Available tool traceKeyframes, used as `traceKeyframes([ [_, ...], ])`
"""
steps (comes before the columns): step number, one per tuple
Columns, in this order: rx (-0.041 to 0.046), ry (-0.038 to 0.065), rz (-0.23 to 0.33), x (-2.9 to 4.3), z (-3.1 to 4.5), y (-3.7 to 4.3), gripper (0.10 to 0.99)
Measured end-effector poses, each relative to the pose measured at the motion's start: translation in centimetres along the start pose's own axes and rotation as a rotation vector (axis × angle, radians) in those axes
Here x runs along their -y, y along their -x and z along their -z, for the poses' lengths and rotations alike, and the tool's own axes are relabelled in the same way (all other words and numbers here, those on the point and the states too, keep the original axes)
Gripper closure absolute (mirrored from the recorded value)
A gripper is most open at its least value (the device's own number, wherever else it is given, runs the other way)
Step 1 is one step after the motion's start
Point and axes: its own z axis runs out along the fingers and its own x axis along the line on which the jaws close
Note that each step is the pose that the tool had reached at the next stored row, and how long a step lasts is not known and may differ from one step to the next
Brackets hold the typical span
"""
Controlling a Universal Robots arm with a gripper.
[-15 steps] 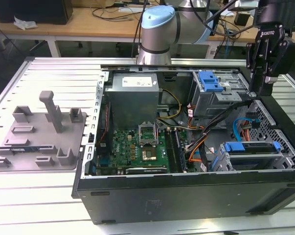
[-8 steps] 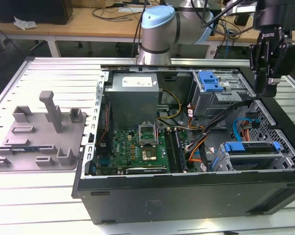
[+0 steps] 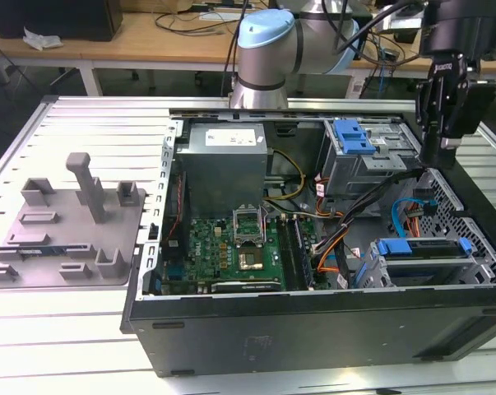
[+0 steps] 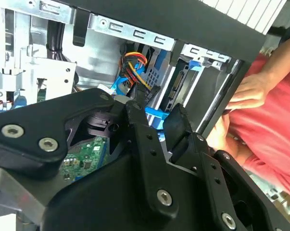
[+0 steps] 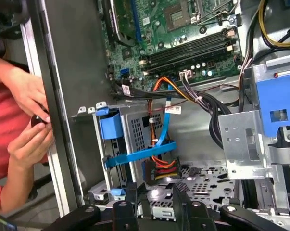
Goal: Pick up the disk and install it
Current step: 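Insert the first disk wire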
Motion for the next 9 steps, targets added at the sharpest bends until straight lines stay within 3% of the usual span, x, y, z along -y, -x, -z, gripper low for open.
traceKeyframes([
  [2,-0.0067,0.006,-0.012,-0.10,-0.34,0.17,0.659],
  [9,-0.0245,0.003,-0.013,-0.50,-1.01,0.35,0.659],
])
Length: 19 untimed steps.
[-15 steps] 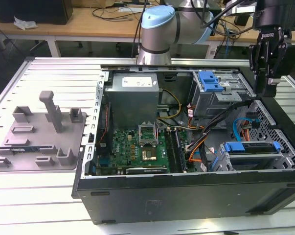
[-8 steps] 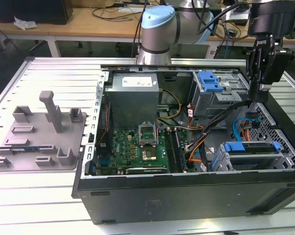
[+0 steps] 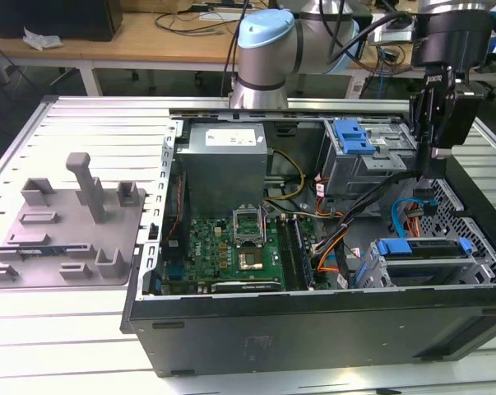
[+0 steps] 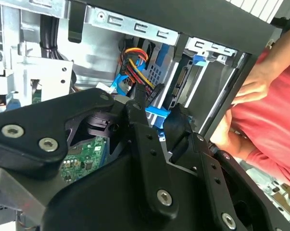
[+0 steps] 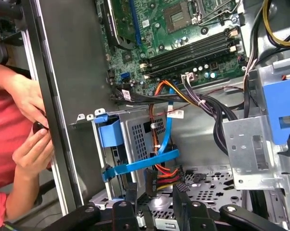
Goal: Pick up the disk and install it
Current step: 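Insert the first disk wire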
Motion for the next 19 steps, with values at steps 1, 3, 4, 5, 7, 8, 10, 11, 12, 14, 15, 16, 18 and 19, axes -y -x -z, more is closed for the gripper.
traceKeyframes([
  [1,-0.0021,-0.001,0.001,-0.02,-0.12,0.06,0.659],
  [3,-0.0049,-0.004,0.005,-0.05,-0.29,0.14,0.659],
  [4,-0.0066,-0.008,0.011,-0.07,-0.41,0.20,0.659],
  [5,-0.0067,-0.011,0.016,-0.08,-0.47,0.24,0.659],
  [7,-0.0051,-0.026,0.043,-0.20,-0.62,0.31,0.659],
  [8,-0.0056,-0.027,0.044,-0.45,-0.68,0.29,0.659],
  [10,-0.0089,-0.028,0.045,-0.87,-0.80,0.26,0.659],
  [11,-0.0108,-0.028,0.045,-0.94,-0.84,0.27,0.659],
  [12,-0.0146,-0.029,0.045,-0.97,-0.88,0.29,0.659],
  [14,-0.0227,-0.030,0.045,-0.98,-0.95,0.33,0.675],
  [15,-0.0256,-0.031,0.045,-0.99,-0.97,0.34,0.745],
  [16,-0.0267,-0.031,0.045,-0.99,-1.00,0.36,0.745],
  [18,-0.0322,-0.032,0.045,-1.01,-1.22,0.48,0.745],
  [19,-0.0335,-0.032,0.045,-0.98,-1.28,0.53,0.745],
])
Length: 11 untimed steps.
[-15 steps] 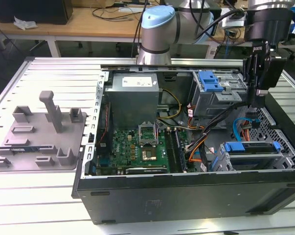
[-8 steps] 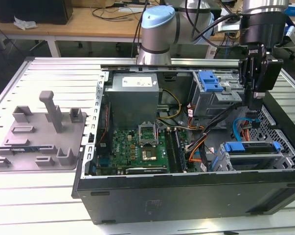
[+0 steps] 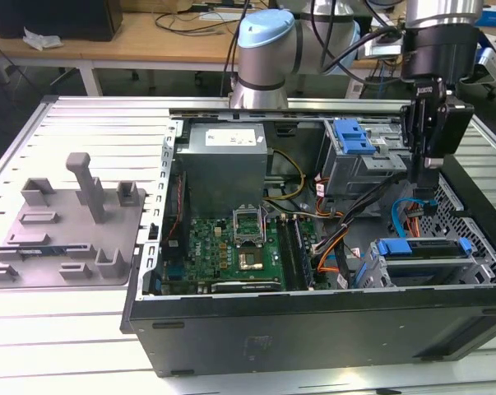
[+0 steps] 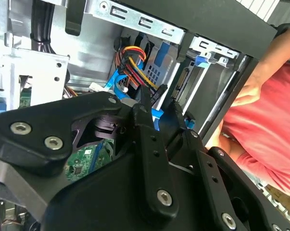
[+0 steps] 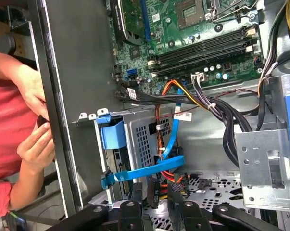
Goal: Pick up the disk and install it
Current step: 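Insert the first disk wire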
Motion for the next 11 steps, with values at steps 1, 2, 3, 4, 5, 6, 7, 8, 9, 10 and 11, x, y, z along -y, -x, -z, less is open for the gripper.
traceKeyframes([
  [1,-0.0009,0.000,0.000,0.03,-0.04,0.03,0.745],
  [2,-0.0021,0.000,0.000,0.08,-0.07,0.05,0.745],
  [3,-0.0045,-0.001,0.000,0.20,-0.14,0.11,0.745],
  [4,-0.0052,-0.001,0.000,0.23,-0.19,0.15,0.745],
  [5,-0.0055,-0.001,0.000,0.23,-0.25,0.18,0.745],
  [6,-0.0058,-0.001,0.000,0.22,-0.37,0.20,0.745],
  [7,-0.0061,-0.001,0.000,0.22,-0.49,0.23,0.745],
  [8,-0.0066,-0.001,-0.001,0.22,-0.58,0.25,0.745],
  [9,-0.0079,-0.002,-0.001,0.21,-0.64,0.27,0.745],
  [10,-0.0095,-0.002,-0.001,0.21,-0.68,0.29,0.745],
  [11,-0.0107,-0.003,-0.001,0.20,-0.71,0.31,0.745],
])
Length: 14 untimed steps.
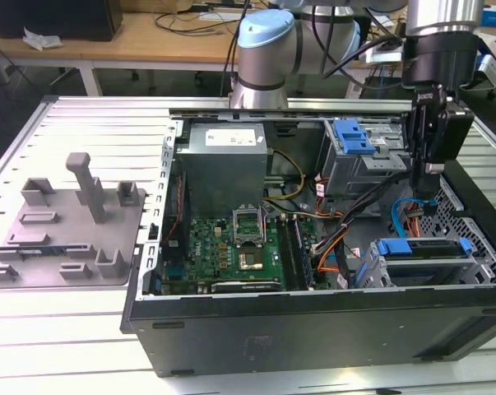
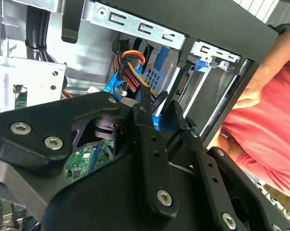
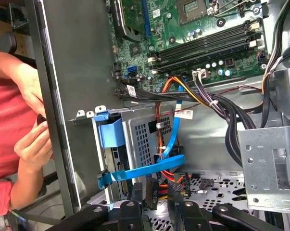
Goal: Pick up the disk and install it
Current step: 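Insert the first disk wire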
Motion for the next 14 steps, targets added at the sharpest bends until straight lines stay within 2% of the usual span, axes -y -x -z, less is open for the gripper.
traceKeyframes([
  [5,-0.0093,-0.005,-0.003,-0.04,-0.28,0.18,0.745],
  [7,-0.0205,-0.012,-0.005,-0.06,-0.44,0.27,0.745],
  [8,-0.0234,-0.015,-0.007,-0.13,-0.46,0.35,0.745],
  [10,-0.0232,-0.019,-0.010,-0.31,-0.36,0.58,0.745],
  [14,-0.0253,-0.019,-0.010,-0.38,-0.21,0.81,0.745],
])
